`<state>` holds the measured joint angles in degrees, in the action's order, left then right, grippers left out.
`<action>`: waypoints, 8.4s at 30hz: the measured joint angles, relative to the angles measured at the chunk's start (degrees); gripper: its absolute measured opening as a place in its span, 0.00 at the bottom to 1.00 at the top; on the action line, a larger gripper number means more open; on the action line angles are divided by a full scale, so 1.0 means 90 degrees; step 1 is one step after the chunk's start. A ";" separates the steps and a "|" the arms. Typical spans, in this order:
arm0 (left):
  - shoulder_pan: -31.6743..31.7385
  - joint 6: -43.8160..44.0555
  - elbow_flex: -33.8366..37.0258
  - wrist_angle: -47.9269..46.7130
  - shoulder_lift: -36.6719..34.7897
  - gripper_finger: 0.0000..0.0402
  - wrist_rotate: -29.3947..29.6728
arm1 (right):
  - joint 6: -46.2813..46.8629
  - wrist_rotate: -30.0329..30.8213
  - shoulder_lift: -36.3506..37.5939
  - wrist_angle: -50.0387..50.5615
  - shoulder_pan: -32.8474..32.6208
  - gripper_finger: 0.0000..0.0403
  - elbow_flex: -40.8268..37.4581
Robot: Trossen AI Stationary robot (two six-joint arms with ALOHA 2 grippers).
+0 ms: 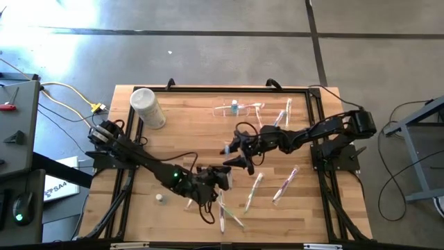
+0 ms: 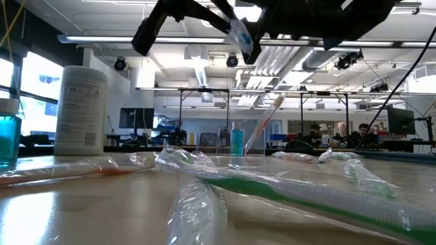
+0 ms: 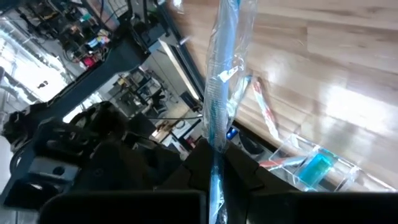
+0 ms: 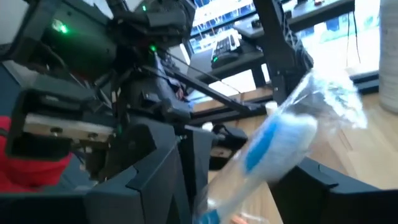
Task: Pick & Place toothbrushing station
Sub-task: Put the bottom blue toothbrush into the transparent organizer
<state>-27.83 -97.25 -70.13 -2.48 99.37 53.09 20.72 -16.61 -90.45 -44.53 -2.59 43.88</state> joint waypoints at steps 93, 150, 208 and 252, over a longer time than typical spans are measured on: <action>0.2178 0.9834 0.0001 -0.0731 -0.1977 0.43 -0.5505 | -0.2653 0.3498 0.1090 0.1757 -0.1082 0.03 -0.0005; 0.2166 0.9295 -0.0007 0.0057 -0.1367 0.03 -0.4808 | -0.2781 0.3570 0.1078 0.1646 -0.1041 0.27 -0.0008; 0.6621 0.9570 0.1020 0.1689 -0.1465 0.03 -0.6196 | -0.0134 0.4189 0.2103 0.4993 -0.1423 0.72 -0.0002; 0.6970 0.9671 0.1015 0.0968 -0.0730 0.07 -0.6476 | 0.0344 0.4188 0.2091 0.4954 -0.1440 0.72 -0.0007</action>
<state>34.89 -10.22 -60.99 6.23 92.80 -5.19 23.81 21.08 -71.64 0.05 -15.55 43.81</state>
